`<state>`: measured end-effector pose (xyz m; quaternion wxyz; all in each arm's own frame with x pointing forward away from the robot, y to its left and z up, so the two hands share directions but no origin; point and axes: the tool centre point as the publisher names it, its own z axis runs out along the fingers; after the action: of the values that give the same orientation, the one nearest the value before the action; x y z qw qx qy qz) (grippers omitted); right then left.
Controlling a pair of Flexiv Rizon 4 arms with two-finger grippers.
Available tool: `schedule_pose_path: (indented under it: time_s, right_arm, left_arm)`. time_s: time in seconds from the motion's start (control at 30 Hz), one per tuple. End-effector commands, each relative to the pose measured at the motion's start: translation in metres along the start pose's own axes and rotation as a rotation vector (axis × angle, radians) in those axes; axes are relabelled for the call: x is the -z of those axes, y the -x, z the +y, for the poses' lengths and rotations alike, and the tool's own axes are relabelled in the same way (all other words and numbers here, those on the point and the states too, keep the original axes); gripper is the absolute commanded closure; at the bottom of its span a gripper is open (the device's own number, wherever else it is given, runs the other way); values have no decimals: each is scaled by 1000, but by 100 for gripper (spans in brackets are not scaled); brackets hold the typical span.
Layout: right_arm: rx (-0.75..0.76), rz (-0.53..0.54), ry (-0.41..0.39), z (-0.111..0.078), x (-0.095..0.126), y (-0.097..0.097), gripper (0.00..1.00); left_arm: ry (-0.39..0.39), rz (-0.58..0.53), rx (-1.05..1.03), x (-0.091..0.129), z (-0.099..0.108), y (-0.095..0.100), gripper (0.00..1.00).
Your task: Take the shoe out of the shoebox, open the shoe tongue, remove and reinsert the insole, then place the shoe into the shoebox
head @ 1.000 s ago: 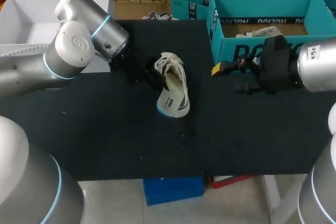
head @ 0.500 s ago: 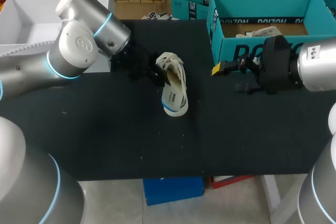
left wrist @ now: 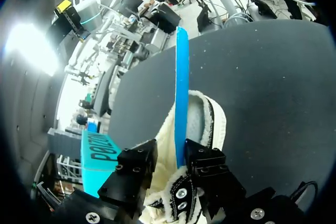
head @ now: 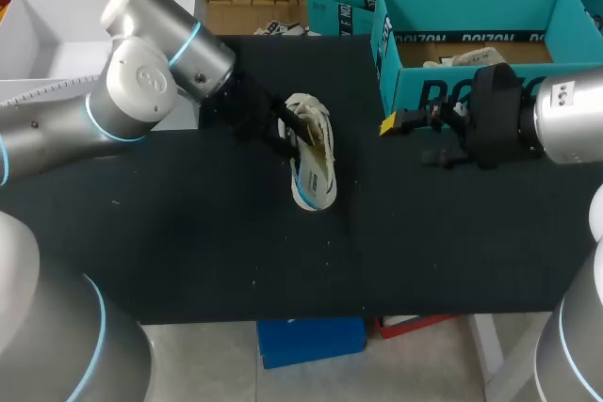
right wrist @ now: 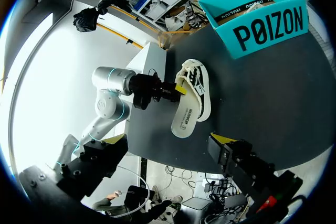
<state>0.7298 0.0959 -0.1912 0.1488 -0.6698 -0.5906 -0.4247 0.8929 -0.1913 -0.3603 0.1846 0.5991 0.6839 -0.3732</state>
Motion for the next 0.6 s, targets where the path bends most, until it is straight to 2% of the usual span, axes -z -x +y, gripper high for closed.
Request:
schedule_pose_path:
  time_s: [0.03, 0.23, 0.6]
  right_arm:
    - [0, -2, 1, 0, -1, 0, 0]
    - [0, -2, 1, 0, -1, 0, 0]
    - [0, -2, 1, 0, -1, 0, 0]
  left_arm:
    - [-7, 9, -11, 5, -10, -2, 66]
    - [-32, 23, -27, 5, -22, -2, 68]
    - [-89, 99, -67, -10, -44, -7, 70]
